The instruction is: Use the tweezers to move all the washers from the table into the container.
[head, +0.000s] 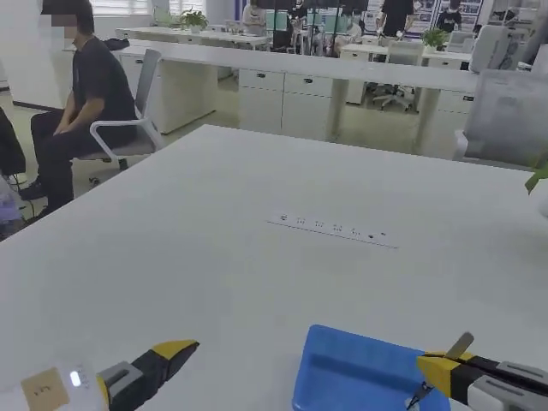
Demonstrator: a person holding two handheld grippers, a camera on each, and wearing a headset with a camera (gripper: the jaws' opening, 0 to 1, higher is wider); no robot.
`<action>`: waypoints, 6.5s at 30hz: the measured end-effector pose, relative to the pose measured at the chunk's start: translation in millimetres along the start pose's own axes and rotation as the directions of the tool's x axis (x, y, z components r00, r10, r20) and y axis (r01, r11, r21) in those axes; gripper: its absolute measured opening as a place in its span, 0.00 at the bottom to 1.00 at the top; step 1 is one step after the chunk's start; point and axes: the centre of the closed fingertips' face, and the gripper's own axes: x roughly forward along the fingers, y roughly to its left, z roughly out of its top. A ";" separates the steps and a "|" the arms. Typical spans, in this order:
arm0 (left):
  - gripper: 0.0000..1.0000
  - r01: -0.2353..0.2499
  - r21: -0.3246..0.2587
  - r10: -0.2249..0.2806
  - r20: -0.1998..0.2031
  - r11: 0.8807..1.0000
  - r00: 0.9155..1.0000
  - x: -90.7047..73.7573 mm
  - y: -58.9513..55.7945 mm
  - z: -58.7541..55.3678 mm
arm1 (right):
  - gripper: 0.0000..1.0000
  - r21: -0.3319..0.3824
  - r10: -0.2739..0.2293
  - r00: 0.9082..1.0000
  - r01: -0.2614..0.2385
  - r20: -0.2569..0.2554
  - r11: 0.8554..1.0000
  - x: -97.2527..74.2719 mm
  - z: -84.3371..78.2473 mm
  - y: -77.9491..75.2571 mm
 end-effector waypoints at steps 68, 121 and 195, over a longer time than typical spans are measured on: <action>0.85 -0.011 -0.014 0.011 -0.013 1.000 1.000 -1.7 4.2 -2.9 | 0.02 0.124 0.150 0.988 -0.153 0.030 0.980 -10.5 -50.3 78.3; 0.82 -0.005 -0.003 0.005 -0.039 1.000 0.999 -0.7 2.1 -7.3 | 0.03 -0.502 0.176 0.948 -0.293 -0.266 0.814 0.1 -93.5 128.8; 0.80 -0.010 -0.011 0.010 -0.036 1.000 0.999 -0.9 5.0 -7.5 | 0.03 0.045 0.003 0.997 0.001 -0.082 0.999 39.9 -24.4 -14.5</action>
